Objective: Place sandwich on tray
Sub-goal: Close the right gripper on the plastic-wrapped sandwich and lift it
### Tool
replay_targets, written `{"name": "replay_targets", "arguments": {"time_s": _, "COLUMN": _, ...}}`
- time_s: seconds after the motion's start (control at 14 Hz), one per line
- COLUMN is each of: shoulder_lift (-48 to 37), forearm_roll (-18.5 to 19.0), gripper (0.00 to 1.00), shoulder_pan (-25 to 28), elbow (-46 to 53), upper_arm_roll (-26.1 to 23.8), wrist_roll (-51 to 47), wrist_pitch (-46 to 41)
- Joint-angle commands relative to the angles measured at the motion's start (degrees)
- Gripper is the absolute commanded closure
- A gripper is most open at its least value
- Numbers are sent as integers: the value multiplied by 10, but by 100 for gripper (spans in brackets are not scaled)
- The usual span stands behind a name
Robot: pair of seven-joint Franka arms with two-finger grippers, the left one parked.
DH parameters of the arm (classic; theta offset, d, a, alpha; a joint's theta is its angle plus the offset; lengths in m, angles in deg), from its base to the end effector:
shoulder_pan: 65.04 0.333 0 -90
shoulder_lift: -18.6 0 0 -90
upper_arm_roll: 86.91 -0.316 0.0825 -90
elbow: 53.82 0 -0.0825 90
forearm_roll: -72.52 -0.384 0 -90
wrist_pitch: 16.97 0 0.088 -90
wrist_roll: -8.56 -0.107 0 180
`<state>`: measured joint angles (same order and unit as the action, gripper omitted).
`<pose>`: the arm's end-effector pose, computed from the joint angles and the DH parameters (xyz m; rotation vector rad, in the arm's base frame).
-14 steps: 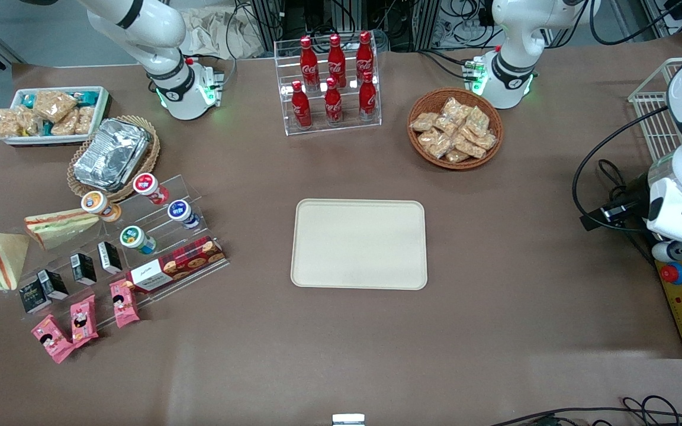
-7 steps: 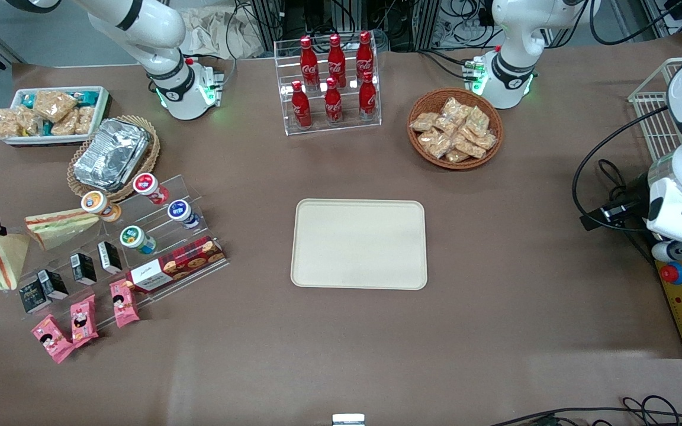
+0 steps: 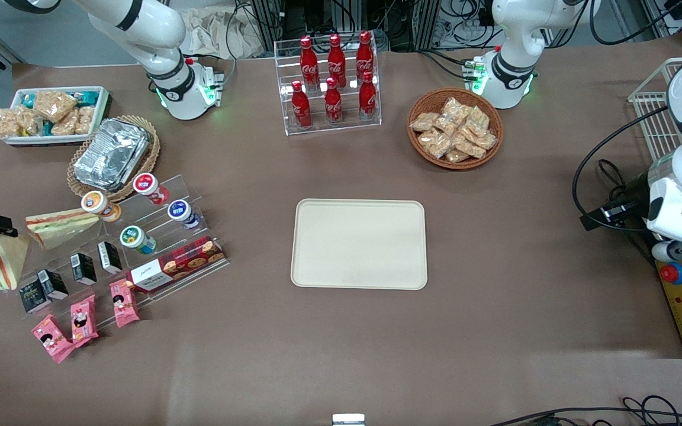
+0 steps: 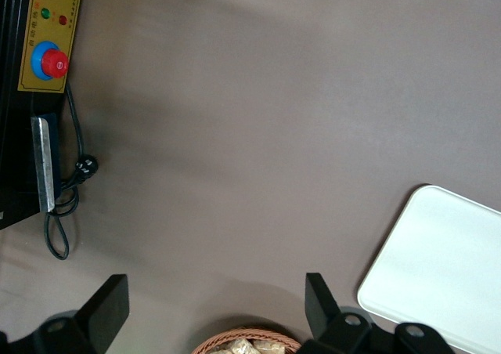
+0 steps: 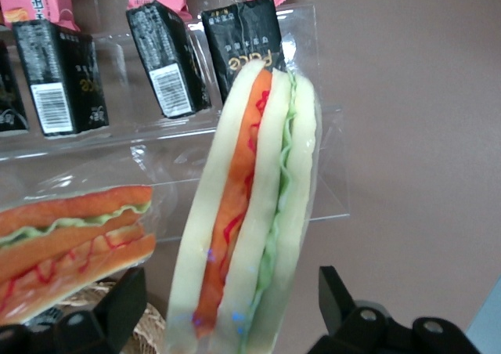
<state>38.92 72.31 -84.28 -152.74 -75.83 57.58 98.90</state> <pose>0.5611 -0.3157 0.3769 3.0797 0.5202 -0.1265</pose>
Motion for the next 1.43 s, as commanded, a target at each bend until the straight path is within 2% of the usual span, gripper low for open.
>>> {"name": "replay_targets", "arguments": {"time_s": 0.0, "shoulder_lift": 5, "forearm_roll": -18, "gripper": 4, "shoulder_pan": -7, "elbow": -4, "upper_arm_roll": -6, "wrist_roll": 3, "wrist_pitch": 18}}
{"name": "replay_targets", "arguments": {"time_s": 0.07, "shoulder_lift": 6, "forearm_roll": -19, "gripper": 8, "shoulder_pan": -7, "elbow": -4, "upper_arm_roll": -6, "wrist_roll": 3, "wrist_pitch": 19}}
{"name": "replay_targets", "arguments": {"time_s": 0.43, "shoulder_lift": 5, "forearm_roll": -19, "gripper": 50, "shoulder_pan": -8, "elbow": -4, "upper_arm_roll": -6, "wrist_roll": 11, "wrist_pitch": 14}}
{"name": "replay_targets", "arguments": {"time_s": 0.64, "shoulder_lift": 3, "forearm_roll": -18, "gripper": 60, "shoulder_pan": -6, "elbow": 7, "upper_arm_roll": -6, "wrist_roll": 34, "wrist_pitch": 10}}
{"name": "replay_targets", "arguments": {"time_s": 0.86, "shoulder_lift": -4, "forearm_roll": -15, "gripper": 60, "shoulder_pan": 3, "elbow": 39, "upper_arm_roll": -10, "wrist_roll": 35, "wrist_pitch": -22}}
{"name": "replay_targets", "arguments": {"time_s": 1.14, "shoulder_lift": 7, "forearm_roll": -10, "gripper": 59, "shoulder_pan": 24, "elbow": 158, "upper_arm_roll": -10, "wrist_roll": 43, "wrist_pitch": -143}}
{"name": "replay_targets", "arguments": {"time_s": 1.36, "shoulder_lift": -1, "forearm_roll": -9, "gripper": 58, "shoulder_pan": 53, "elbow": 202, "upper_arm_roll": -33, "wrist_roll": 46, "wrist_pitch": -193}}
